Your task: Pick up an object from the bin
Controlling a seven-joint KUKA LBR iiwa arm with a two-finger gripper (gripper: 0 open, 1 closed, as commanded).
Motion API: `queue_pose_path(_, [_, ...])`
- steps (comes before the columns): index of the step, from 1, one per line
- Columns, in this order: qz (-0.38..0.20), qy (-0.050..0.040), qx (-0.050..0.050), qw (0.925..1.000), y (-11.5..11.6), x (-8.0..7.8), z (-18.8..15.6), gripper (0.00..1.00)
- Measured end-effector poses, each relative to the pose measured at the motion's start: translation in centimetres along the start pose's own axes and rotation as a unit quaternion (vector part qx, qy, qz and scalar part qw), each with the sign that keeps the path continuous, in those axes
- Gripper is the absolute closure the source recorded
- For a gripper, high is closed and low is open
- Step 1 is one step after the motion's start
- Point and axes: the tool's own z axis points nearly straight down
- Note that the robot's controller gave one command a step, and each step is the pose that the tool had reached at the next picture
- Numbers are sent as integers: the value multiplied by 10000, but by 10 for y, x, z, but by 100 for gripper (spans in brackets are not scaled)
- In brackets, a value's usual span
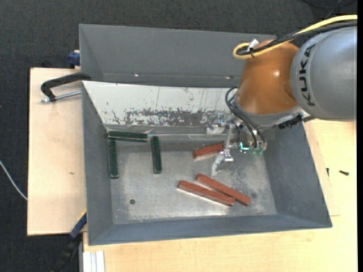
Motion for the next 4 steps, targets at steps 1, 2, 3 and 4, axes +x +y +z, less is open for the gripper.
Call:
queue_pose_path(1, [0,-40,0,10000,0,-2,-4,0])
queue_pose_path(2, [173,-41,-3,9998,10,-24,66,100])
queue_pose_path(3, [173,-42,-3,9998,10,-24,66,100])
queue_pose_path(4, [176,-59,-4,9998,5,-24,-141,100])
